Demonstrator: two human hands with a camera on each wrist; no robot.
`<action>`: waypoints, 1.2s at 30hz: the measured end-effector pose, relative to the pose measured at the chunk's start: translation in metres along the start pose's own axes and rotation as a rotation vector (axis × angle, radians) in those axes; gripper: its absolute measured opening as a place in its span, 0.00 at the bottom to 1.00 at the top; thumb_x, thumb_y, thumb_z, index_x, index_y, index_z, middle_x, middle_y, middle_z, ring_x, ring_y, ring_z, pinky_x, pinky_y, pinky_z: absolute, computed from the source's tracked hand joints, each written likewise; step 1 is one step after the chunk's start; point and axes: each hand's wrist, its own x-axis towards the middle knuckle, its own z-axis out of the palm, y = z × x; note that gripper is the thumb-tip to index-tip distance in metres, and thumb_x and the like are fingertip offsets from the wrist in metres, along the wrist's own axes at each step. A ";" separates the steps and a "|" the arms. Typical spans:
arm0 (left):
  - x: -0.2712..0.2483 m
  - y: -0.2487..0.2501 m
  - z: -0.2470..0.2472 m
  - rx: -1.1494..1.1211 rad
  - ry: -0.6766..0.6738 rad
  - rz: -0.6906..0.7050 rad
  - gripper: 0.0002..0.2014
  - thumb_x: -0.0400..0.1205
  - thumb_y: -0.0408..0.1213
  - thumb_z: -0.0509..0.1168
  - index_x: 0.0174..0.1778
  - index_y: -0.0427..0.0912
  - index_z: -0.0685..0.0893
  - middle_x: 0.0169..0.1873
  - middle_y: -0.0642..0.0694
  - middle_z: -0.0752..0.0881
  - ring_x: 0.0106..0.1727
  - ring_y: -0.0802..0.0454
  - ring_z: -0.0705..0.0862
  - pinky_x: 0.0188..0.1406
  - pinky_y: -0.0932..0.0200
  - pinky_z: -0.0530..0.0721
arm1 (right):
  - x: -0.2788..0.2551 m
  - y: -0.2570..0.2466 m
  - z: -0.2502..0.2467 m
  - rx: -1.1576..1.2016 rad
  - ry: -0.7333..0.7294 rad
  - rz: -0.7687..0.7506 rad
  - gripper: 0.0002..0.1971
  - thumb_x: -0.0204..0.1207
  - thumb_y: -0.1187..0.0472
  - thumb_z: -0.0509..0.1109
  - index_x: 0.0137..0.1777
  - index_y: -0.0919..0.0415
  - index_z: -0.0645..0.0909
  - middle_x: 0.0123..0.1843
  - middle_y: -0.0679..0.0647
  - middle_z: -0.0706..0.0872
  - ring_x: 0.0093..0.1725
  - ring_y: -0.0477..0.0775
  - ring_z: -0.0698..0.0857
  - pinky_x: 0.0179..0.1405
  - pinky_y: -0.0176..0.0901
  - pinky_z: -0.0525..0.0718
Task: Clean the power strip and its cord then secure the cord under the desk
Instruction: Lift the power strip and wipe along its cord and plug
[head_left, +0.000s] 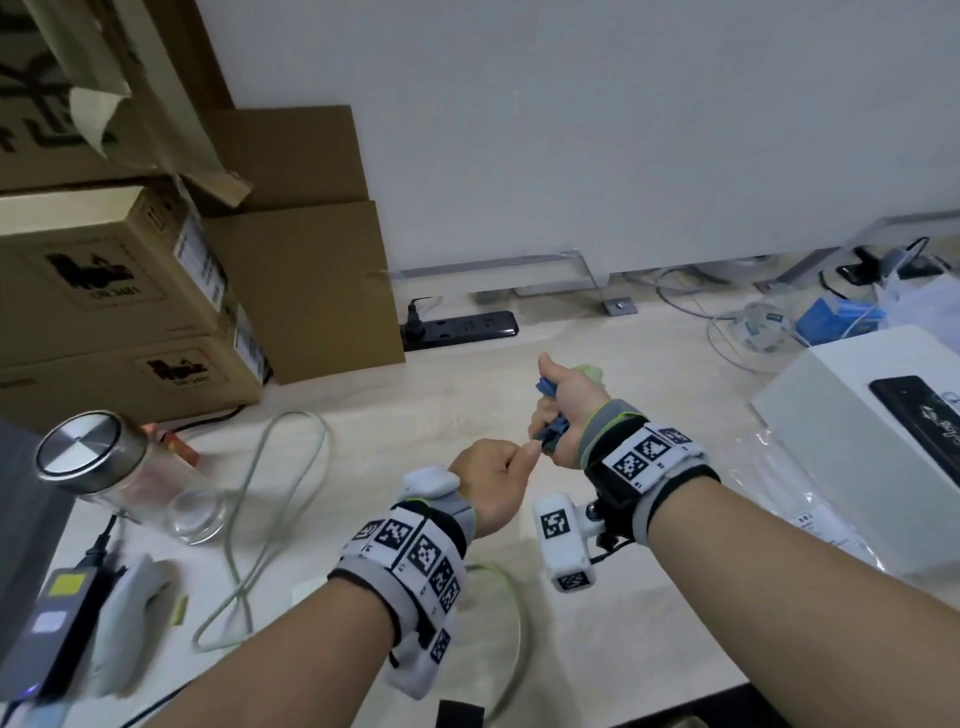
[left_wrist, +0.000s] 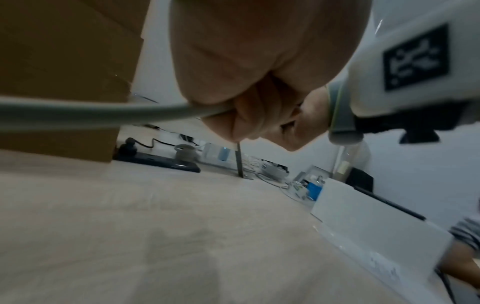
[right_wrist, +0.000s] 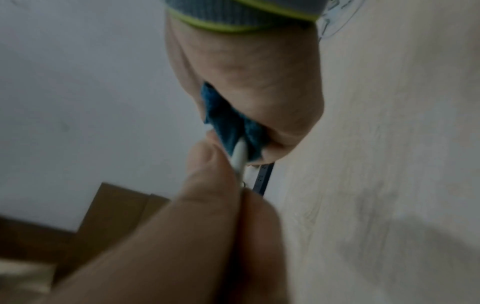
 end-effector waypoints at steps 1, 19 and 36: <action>0.002 -0.001 -0.002 -0.012 -0.007 -0.034 0.26 0.86 0.53 0.53 0.27 0.39 0.76 0.22 0.46 0.75 0.27 0.47 0.72 0.31 0.54 0.70 | -0.002 0.001 0.002 -0.069 0.006 -0.019 0.23 0.77 0.45 0.71 0.31 0.60 0.68 0.15 0.51 0.65 0.14 0.50 0.66 0.22 0.42 0.69; 0.012 0.026 -0.027 -0.778 -0.047 -0.341 0.27 0.85 0.61 0.43 0.35 0.44 0.72 0.21 0.49 0.62 0.19 0.55 0.56 0.21 0.64 0.52 | -0.010 -0.002 -0.033 -0.298 -0.098 -0.253 0.11 0.85 0.61 0.61 0.58 0.70 0.75 0.43 0.66 0.82 0.37 0.64 0.82 0.37 0.56 0.85; 0.011 0.024 -0.031 -0.948 0.058 -0.263 0.15 0.87 0.50 0.55 0.57 0.48 0.84 0.27 0.46 0.79 0.17 0.56 0.64 0.17 0.65 0.61 | 0.006 -0.030 -0.065 -0.305 0.192 -0.249 0.14 0.81 0.54 0.64 0.59 0.63 0.75 0.56 0.67 0.81 0.54 0.69 0.84 0.52 0.59 0.86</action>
